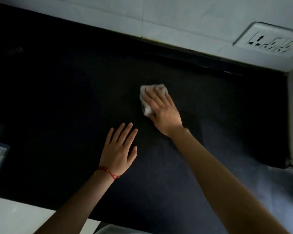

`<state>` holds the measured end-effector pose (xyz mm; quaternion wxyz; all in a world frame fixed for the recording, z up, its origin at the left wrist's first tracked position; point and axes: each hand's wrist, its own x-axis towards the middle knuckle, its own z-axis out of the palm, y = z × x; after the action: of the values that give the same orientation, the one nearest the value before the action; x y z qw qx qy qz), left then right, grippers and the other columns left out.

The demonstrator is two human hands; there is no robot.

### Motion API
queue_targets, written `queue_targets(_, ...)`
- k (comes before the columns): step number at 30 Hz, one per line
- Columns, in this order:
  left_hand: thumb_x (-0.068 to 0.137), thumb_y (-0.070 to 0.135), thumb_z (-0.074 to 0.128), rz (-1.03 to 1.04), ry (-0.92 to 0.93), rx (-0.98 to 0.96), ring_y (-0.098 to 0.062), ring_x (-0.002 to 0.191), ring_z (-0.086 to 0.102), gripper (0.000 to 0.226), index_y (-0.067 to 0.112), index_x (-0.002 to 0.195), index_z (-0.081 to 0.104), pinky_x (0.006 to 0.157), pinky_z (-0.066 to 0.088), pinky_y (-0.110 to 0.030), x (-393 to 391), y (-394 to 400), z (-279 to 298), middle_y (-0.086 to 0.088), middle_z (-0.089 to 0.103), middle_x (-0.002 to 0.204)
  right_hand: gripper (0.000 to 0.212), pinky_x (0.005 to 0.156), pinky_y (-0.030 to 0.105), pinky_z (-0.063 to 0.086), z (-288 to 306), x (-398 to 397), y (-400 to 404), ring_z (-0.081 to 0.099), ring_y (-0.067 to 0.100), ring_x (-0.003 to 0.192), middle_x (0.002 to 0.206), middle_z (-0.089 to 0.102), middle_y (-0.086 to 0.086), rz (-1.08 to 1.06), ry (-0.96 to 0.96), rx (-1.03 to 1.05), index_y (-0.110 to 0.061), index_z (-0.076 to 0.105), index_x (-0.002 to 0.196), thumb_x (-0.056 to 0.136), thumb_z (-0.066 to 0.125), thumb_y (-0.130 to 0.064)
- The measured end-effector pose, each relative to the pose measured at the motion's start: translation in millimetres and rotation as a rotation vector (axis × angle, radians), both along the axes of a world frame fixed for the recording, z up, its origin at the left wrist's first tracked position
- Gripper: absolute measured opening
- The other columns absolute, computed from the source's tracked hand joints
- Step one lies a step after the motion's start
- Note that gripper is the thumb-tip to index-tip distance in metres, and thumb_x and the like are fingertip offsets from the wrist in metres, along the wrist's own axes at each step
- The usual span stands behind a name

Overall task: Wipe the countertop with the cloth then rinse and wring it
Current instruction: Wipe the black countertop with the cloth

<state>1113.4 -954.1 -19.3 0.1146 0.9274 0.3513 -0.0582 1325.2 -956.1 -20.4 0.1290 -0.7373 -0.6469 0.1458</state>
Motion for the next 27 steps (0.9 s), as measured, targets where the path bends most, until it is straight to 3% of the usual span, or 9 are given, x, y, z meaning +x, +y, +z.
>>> queue_targets(2, 0.086, 0.036, 0.038, -0.003, -0.007, 0.006, -0.031, 0.129, 0.046, 0.051, 0.014, 0.132, 0.046, 0.106, 0.032, -0.053, 0, 0, -1, -0.011, 0.048, 0.140, 0.061, 0.117, 0.042, 0.008, 0, 25, -16, 0.007, 0.017, 0.142, 0.154, 0.026, 0.002, 0.049, -0.028, 0.015, -0.026, 0.023, 0.143, 0.089, 0.049, -0.028)
queue_targets(6, 0.086, 0.037, 0.039, -0.001, -0.021, 0.009, -0.031, 0.130, 0.044, 0.051, 0.015, 0.132, 0.045, 0.107, 0.029, -0.052, 0, 0, -4, -0.011, 0.048, 0.141, 0.057, 0.117, 0.042, 0.010, 5, 76, 23, 0.015, 0.026, 0.143, 0.154, 0.026, 0.004, -0.430, -0.037, -0.003, -0.021, 0.029, 0.142, 0.089, 0.048, -0.028)
queue_targets(7, 0.086, 0.037, 0.039, 0.001, -0.020, 0.008, -0.031, 0.130, 0.044, 0.051, 0.015, 0.132, 0.045, 0.108, 0.028, -0.051, 0, 1, -4, -0.010, 0.048, 0.141, 0.057, 0.117, 0.043, 0.008, 4, 66, 32, 0.014, 0.027, 0.143, 0.154, 0.025, 0.003, -0.443, -0.045, -0.005, -0.021, 0.028, 0.142, 0.089, 0.047, -0.029)
queue_targets(12, 0.086, 0.037, 0.038, 0.001, -0.007, -0.001, -0.031, 0.131, 0.043, 0.052, 0.016, 0.133, 0.043, 0.108, 0.029, -0.051, -1, 0, -3, -0.010, 0.046, 0.142, 0.058, 0.116, 0.043, 0.009, -1, 17, 11, 0.015, 0.025, 0.143, 0.154, 0.027, 0.003, 0.068, -0.047, 0.029, -0.024, 0.025, 0.143, 0.090, 0.047, -0.028)
queue_targets(15, 0.086, 0.036, 0.038, 0.006, -0.028, -0.004, -0.031, 0.131, 0.043, 0.052, 0.015, 0.133, 0.045, 0.108, 0.029, -0.051, 0, 1, -4, -0.011, 0.047, 0.142, 0.056, 0.116, 0.044, 0.017, 2, 84, 16, 0.019, 0.028, 0.142, 0.152, 0.028, 0.008, -0.245, -0.064, 0.053, -0.018, 0.030, 0.142, 0.089, 0.049, -0.022)
queue_targets(17, 0.086, 0.036, 0.039, 0.016, -0.029, -0.010, -0.031, 0.130, 0.043, 0.051, 0.015, 0.132, 0.046, 0.108, 0.030, -0.052, 1, 1, -4, -0.011, 0.047, 0.141, 0.058, 0.117, 0.042, 0.012, 7, 103, 15, 0.015, 0.029, 0.143, 0.154, 0.024, 0.006, -0.492, -0.057, -0.001, -0.019, 0.027, 0.143, 0.089, 0.048, -0.026)
queue_targets(19, 0.086, 0.037, 0.038, 0.009, -0.025, -0.010, -0.031, 0.131, 0.043, 0.051, 0.015, 0.132, 0.045, 0.108, 0.031, -0.052, 2, 1, -3, -0.011, 0.047, 0.141, 0.059, 0.117, 0.043, 0.009, 5, 71, 6, 0.012, 0.029, 0.143, 0.154, 0.023, 0.005, -0.422, -0.076, 0.022, -0.022, 0.025, 0.143, 0.089, 0.047, -0.029)
queue_targets(23, 0.086, 0.037, 0.037, 0.007, 0.000, -0.014, -0.031, 0.131, 0.042, 0.052, 0.015, 0.132, 0.045, 0.108, 0.031, -0.052, 0, 0, -2, -0.010, 0.047, 0.142, 0.061, 0.116, 0.041, 0.008, 2, 30, -28, 0.009, 0.021, 0.143, 0.154, 0.025, 0.001, -0.008, -0.059, -0.006, -0.025, 0.024, 0.143, 0.088, 0.049, -0.032)
queue_targets(27, 0.087, 0.037, 0.036, 0.009, -0.005, -0.011, -0.031, 0.132, 0.042, 0.052, 0.015, 0.133, 0.045, 0.109, 0.028, -0.051, 0, 0, -3, -0.011, 0.047, 0.142, 0.058, 0.117, 0.044, 0.010, 5, 83, -8, 0.008, 0.025, 0.144, 0.156, 0.019, 0.002, -0.325, -0.040, -0.029, -0.023, 0.023, 0.144, 0.092, 0.046, -0.032)
